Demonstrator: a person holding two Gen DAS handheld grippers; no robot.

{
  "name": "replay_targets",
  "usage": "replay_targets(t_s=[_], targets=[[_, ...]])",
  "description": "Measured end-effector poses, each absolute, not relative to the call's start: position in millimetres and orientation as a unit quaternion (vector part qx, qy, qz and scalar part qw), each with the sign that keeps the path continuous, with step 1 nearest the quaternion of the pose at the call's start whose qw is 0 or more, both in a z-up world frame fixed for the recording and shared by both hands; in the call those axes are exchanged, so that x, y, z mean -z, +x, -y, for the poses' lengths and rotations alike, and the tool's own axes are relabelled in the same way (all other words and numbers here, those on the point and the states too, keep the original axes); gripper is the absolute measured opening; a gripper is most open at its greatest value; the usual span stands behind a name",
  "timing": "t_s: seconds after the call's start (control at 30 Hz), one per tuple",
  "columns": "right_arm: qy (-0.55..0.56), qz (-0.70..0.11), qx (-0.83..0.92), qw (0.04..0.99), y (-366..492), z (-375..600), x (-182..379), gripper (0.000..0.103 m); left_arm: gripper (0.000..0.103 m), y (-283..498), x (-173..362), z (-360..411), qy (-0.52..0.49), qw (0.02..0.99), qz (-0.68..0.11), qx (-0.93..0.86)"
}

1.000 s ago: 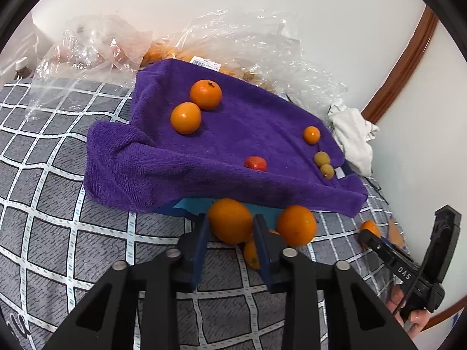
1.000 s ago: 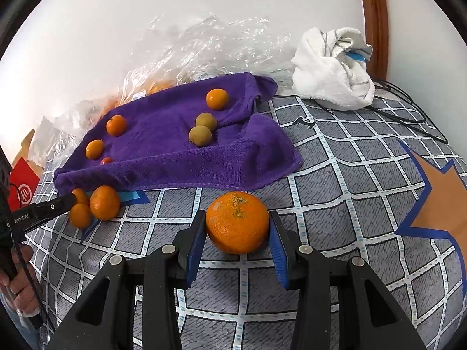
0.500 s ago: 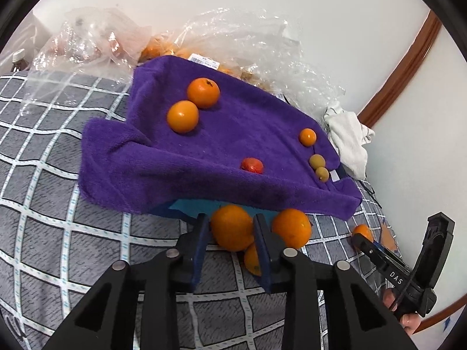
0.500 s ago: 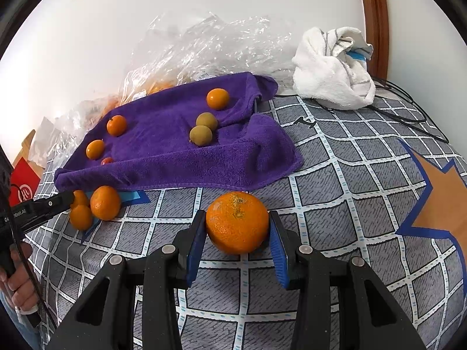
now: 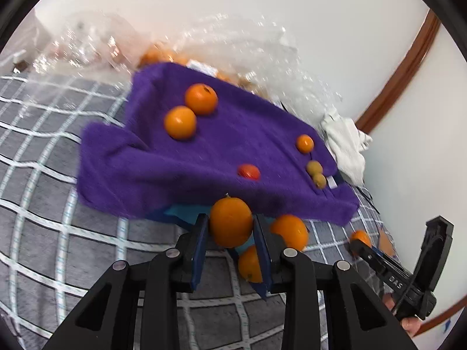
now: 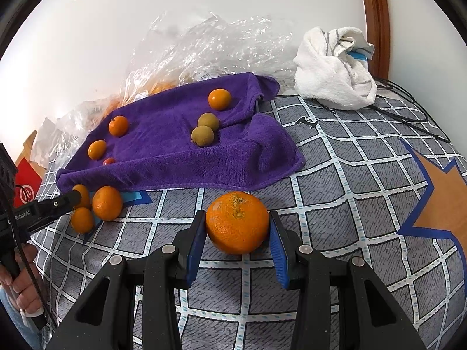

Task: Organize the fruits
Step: 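Lower both oranges onto the purple towel and open both grippers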

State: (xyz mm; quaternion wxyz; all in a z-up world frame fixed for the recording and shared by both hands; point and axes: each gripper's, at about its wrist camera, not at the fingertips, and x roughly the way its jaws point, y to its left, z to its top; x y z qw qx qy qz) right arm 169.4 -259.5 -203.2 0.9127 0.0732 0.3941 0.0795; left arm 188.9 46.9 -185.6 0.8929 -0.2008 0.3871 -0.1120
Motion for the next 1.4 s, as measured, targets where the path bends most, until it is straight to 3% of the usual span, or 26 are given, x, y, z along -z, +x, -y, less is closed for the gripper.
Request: replay_targets(t_s=[0.43,0.8,1.07,1.4], targets=[[0.098,-0.385,-0.095,0.913,169.4,267.5,183.3,0.041,0.03,173.0,163.6,-60.1,-0.197,0.918,-0.332,0.096],[0.017,-0.356,-0.119,0.927,220.2,220.7,135.5,0.041,0.03,167.0,134.8,-86.2,-0.211,0.926,-0.303,0.079],[-0.028,-0.406,-0.165,0.898,272.3,161.1,171.7,0.041,0.03,191.2,117.5,-96.3,-0.184,0.928,-0.321,0.057],[-0.044,-0.413,-0.177,0.892,276.2,150.9,195.4,0.042,0.03,246.3,149.4,-71.0,-0.167,0.908,-0.379,0.066]])
